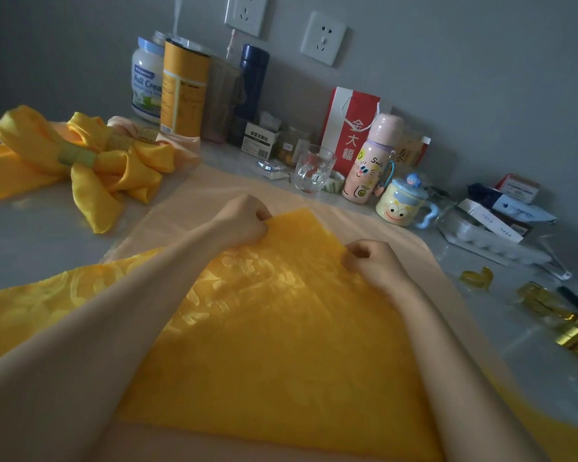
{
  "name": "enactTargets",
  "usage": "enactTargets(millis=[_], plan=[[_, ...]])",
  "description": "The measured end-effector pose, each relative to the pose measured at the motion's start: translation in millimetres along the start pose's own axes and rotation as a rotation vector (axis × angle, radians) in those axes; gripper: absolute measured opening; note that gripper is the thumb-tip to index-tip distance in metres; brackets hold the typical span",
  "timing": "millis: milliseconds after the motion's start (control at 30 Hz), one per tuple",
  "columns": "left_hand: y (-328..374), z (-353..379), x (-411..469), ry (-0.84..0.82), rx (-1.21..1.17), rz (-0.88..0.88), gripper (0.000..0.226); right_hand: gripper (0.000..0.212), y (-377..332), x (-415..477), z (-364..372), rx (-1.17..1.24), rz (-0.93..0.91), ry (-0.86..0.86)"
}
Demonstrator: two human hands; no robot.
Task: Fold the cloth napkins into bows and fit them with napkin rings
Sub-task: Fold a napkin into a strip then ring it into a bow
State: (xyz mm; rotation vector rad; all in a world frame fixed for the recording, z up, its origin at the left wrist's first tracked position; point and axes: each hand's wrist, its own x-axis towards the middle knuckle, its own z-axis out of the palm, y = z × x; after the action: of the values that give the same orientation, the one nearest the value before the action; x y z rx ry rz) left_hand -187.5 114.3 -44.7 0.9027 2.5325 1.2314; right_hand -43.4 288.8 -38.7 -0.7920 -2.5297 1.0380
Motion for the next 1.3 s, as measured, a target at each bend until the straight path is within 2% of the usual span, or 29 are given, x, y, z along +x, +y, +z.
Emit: enactTargets(millis=[267,367,467,567,633,733,800,867,1000,1133,1300], plan=[[2,-10,-16,-0.019,0.030,0.121,0.034,0.042,1,-1,8,-0.094,-0.099,0.106],[0,-10,-18,-0.037,0.125,0.086,0.024,0.040,0,-6,10,-0.168,-0.107,0.126],[0,-7,-18,-0.020,0.253,0.088,0.014,0.034,-5,-11,12,-0.372,-0.121,0.166],[1,-2,-23,-0.023,0.392,0.134,0.026,0.031,-18,-16,18,-0.501,-0.242,0.229],[2,1,-27,-0.012,0.435,0.161,0.033,0.030,-31,-23,31,-0.466,-0.372,0.170],[3,5,-27,0.025,0.432,0.187,0.031,0.030,-42,-30,58,-0.457,-0.488,-0.108],[1,7,-26,0.033,0.422,0.198,0.032,0.043,-39,-29,66,-0.583,-0.409,-0.263],[-3,8,-25,0.024,0.421,0.204,0.040,0.051,-35,-26,61,-0.634,-0.284,-0.311],[-5,8,-21,-0.006,0.430,0.218,0.046,0.045,-26,-19,39,-0.442,-0.229,-0.117],[1,9,-23,0.045,0.456,0.286,0.035,0.045,-23,-16,29,-0.342,-0.170,-0.060],[-1,10,-27,0.160,0.503,0.348,0.029,0.016,-25,-19,33,-0.504,-0.310,0.154]])
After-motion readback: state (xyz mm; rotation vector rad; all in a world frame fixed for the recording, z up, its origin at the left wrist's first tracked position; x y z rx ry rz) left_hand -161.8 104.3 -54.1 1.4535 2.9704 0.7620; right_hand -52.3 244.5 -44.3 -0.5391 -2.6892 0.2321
